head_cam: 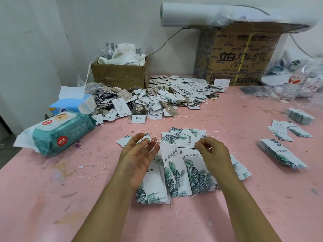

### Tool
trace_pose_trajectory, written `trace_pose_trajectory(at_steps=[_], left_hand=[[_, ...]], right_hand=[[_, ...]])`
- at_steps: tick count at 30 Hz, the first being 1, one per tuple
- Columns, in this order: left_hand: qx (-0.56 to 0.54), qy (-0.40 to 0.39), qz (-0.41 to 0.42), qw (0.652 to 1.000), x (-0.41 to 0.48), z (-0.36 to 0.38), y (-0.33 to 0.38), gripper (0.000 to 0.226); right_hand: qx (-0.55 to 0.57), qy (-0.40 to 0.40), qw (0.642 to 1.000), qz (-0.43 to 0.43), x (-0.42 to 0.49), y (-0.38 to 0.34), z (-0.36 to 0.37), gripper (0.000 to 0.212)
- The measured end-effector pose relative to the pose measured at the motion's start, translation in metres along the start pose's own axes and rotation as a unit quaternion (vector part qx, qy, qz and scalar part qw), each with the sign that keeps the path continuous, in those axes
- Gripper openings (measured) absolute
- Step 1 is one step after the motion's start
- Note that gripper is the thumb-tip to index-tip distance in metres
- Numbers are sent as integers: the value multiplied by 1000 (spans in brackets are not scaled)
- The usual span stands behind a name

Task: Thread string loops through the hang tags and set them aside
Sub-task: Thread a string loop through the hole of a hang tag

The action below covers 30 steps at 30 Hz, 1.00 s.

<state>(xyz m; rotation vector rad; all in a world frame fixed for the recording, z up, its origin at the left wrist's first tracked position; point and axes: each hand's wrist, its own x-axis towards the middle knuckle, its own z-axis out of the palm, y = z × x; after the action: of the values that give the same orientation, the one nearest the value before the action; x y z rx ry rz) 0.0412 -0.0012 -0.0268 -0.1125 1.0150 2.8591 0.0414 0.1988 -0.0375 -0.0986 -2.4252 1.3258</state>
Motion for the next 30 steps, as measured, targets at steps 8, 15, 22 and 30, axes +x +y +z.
trace_pose_trajectory(at_steps=[8, 15, 22, 30], left_hand=[[60, 10, 7, 998, 0, 0, 0, 23], [357, -9, 164, 920, -4, 2, -13, 22], [456, -56, 204, 864, -7, 1, -20, 33], [479, -72, 217, 847, -10, 2, -22, 29]], right_hand=[[101, 2, 993, 55, 0, 2, -2, 23], [158, -22, 987, 5, -4, -7, 2, 29], [102, -73, 989, -73, -13, -18, 17, 28], [187, -122, 973, -63, -18, -23, 26, 23]])
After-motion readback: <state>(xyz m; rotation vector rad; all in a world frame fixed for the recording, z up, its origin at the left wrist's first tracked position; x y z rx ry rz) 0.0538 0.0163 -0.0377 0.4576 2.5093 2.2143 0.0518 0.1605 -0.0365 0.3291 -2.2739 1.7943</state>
